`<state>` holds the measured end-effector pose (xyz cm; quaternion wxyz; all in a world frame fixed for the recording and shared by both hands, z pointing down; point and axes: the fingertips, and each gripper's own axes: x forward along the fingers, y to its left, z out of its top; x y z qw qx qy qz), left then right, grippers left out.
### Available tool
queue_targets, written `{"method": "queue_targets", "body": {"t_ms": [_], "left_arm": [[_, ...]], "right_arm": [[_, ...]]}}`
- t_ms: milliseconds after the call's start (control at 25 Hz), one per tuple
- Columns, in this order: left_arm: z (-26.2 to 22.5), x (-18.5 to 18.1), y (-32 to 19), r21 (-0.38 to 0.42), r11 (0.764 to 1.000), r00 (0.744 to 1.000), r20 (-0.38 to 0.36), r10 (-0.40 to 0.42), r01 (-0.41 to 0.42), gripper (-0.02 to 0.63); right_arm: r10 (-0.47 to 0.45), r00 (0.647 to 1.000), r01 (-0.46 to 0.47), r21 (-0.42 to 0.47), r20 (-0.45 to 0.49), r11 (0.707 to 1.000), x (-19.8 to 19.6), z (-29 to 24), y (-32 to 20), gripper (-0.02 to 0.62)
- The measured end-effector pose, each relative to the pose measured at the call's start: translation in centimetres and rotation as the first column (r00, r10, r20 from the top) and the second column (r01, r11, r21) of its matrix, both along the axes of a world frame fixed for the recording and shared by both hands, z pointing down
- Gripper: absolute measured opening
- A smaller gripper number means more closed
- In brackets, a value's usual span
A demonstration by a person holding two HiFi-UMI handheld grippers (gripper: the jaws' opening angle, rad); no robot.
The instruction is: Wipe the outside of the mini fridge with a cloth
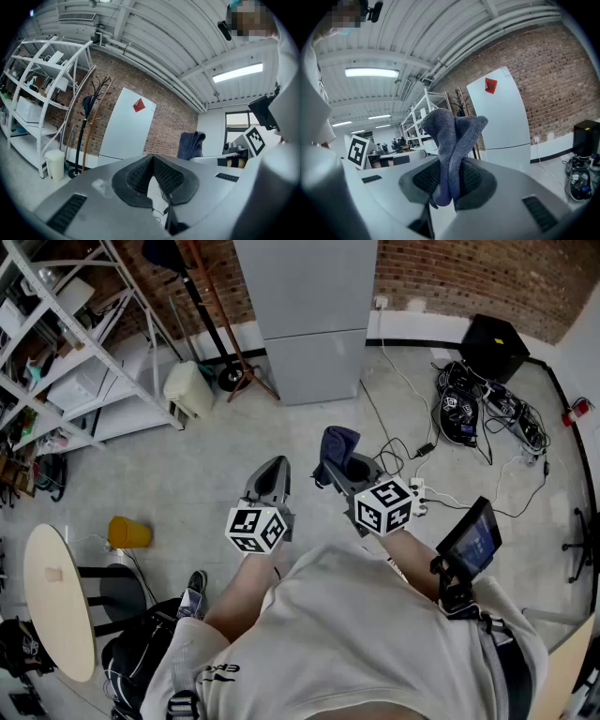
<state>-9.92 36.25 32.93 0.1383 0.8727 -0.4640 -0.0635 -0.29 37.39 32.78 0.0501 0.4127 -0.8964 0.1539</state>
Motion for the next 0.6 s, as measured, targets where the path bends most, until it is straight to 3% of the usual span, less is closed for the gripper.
{"method": "queue_targets", "body": {"t_ms": [600], "left_arm": [[0.2,-1.3,-0.2,-0.008,1.000,1.000,-0.011,-0.009,0.009,0.000]], "right_arm": [[-0.024,1.000,0.024,-0.003,0.007,1.000,-1.8,0.6,0.1,0.083]]}}
